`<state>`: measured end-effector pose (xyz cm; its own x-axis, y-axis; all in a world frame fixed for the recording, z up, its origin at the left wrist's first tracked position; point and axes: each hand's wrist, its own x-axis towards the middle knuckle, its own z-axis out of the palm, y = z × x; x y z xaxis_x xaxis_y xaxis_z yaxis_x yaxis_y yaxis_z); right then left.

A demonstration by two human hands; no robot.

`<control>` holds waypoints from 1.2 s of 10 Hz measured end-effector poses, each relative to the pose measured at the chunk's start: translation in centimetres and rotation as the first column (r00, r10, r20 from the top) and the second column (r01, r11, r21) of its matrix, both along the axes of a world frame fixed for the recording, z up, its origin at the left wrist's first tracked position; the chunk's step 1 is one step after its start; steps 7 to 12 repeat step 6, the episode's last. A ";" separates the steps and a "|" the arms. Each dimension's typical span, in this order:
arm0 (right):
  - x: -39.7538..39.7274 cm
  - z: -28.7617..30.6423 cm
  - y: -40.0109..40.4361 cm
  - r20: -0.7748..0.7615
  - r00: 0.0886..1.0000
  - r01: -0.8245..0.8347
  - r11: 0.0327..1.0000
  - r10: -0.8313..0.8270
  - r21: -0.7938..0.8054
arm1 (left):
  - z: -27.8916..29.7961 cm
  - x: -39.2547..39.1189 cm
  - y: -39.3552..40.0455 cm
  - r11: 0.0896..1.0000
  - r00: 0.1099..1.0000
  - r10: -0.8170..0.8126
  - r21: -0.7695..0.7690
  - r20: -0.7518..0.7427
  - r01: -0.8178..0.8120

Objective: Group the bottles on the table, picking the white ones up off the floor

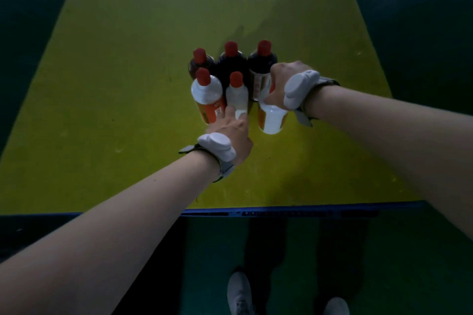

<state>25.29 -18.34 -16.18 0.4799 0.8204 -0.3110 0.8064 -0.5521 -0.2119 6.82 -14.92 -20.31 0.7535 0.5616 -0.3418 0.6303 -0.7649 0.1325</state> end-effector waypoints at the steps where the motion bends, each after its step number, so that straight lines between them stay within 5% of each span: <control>1: 0.2 0.2 1.3 0.017 1.000 0.009 1.000 -0.009 0.003 | -0.5 -0.5 0.7 1.000 0.999 -0.020 0.000 0.030 0.020; 3: -1.2 1.0 2.9 0.151 0.988 -0.015 0.998 0.025 -0.067 | -0.2 -2.0 1.5 1.000 0.999 -0.007 0.012 0.043 0.007; 6: -3.6 9.3 1.5 0.114 0.992 -0.062 0.998 0.061 0.003 | 9.7 -3.7 4.5 0.999 0.982 -0.032 0.048 0.186 0.024; 12: -3.6 9.3 1.5 0.114 0.992 -0.062 0.998 0.061 0.003 | 9.7 -3.7 4.5 0.999 0.982 -0.032 0.048 0.186 0.024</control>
